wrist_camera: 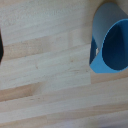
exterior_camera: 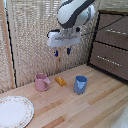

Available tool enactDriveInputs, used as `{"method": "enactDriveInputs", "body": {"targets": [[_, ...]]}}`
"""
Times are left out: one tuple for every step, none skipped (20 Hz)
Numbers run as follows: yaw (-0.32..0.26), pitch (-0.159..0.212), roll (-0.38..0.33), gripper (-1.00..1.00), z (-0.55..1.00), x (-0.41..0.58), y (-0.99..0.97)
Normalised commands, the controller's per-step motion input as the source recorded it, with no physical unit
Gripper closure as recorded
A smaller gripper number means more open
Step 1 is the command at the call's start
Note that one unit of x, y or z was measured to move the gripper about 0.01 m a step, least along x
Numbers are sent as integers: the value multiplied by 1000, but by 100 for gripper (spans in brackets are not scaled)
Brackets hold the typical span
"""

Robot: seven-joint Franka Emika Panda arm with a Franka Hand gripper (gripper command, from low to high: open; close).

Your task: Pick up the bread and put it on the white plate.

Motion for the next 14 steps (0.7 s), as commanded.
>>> {"method": "enactDriveInputs", "body": {"targets": [[0,27,0,-100,-114,0,-46],[42,8,45,-100,-43,357,-349],[42,8,45,-100,-43,357,-349],[43,13,34,-100,-49,331,-337],[50,24,33,-100,-69,311,-366],[55,26,30,-100,-89,289,-380],[54,41,32,-100,-114,314,-397],[51,39,29,-100,-117,311,-380],[51,40,27,-100,-111,346,-374],[54,35,23,-100,-123,351,-371],[57,35,21,-100,-146,331,-371],[57,42,14,-100,-171,323,-346],[54,50,7,-100,-200,303,-320],[51,62,0,-100,-226,314,-297]]}}
